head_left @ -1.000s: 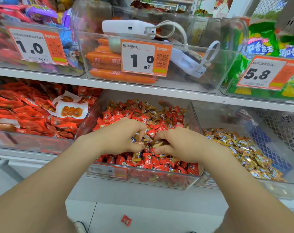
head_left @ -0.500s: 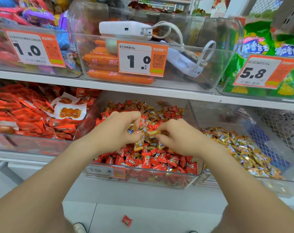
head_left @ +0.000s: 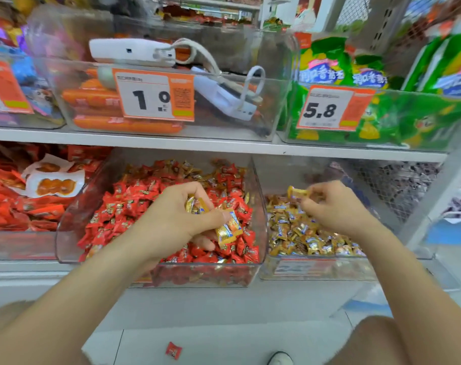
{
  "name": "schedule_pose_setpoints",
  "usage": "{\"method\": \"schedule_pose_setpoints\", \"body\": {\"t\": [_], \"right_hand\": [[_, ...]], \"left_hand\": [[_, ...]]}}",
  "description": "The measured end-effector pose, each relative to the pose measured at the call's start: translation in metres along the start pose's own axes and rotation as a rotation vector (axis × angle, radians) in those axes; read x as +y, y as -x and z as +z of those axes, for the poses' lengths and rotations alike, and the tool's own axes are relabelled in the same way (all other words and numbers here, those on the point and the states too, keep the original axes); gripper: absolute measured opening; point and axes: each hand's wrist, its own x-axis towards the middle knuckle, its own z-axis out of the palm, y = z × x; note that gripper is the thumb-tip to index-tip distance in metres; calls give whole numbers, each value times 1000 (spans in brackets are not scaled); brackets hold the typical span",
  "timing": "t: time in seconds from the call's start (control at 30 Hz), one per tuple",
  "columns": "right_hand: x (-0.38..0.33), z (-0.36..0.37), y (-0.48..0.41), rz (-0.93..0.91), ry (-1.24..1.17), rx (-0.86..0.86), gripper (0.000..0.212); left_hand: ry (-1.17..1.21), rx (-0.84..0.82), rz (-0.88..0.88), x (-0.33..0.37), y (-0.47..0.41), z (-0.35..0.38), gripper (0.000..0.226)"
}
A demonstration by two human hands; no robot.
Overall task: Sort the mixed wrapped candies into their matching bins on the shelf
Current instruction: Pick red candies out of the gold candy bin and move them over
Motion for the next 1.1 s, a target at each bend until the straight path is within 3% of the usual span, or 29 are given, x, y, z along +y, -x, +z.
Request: {"method": "schedule_pose_setpoints", "body": {"t": [0.1, 0.27, 0.47, 0.53, 0.63, 0.7, 0.77, 0.9, 0.97, 1.1], "right_hand": [[39, 0, 2, 29, 109, -30, 12], [66, -8, 4, -31, -80, -62, 42], [80, -20, 5, 20, -169, 56, 49], [87, -21, 5, 38, -149, 67, 49], [97, -20, 5, 30, -166, 32, 58], [97, -19, 5, 8, -142, 5, 66], [93, -19, 5, -34, -104, -19, 75], [86, -14, 2, -144, -124, -111, 91], [78, -12, -1, -159, -69, -99, 88], [61, -6, -6, -158, 42, -31, 59]], "left_hand": [[-19, -15, 32, 7, -3, 34, 41], [-125, -17, 193, 30, -22, 86, 35], [-521, 19, 367, 30, -74, 155, 28], [-623, 4, 347, 20, -95, 172, 28], [-643, -148, 228, 13, -117, 184, 37], [-718, -186, 273, 16, -118, 181, 29], [-821, -154, 439, 20, -110, 170, 17], [-859, -121, 722, 19, -74, 128, 13], [-845, -100, 776, 10, -56, 101, 12], [-823, 8, 733, -12, -35, 50, 13]]}}
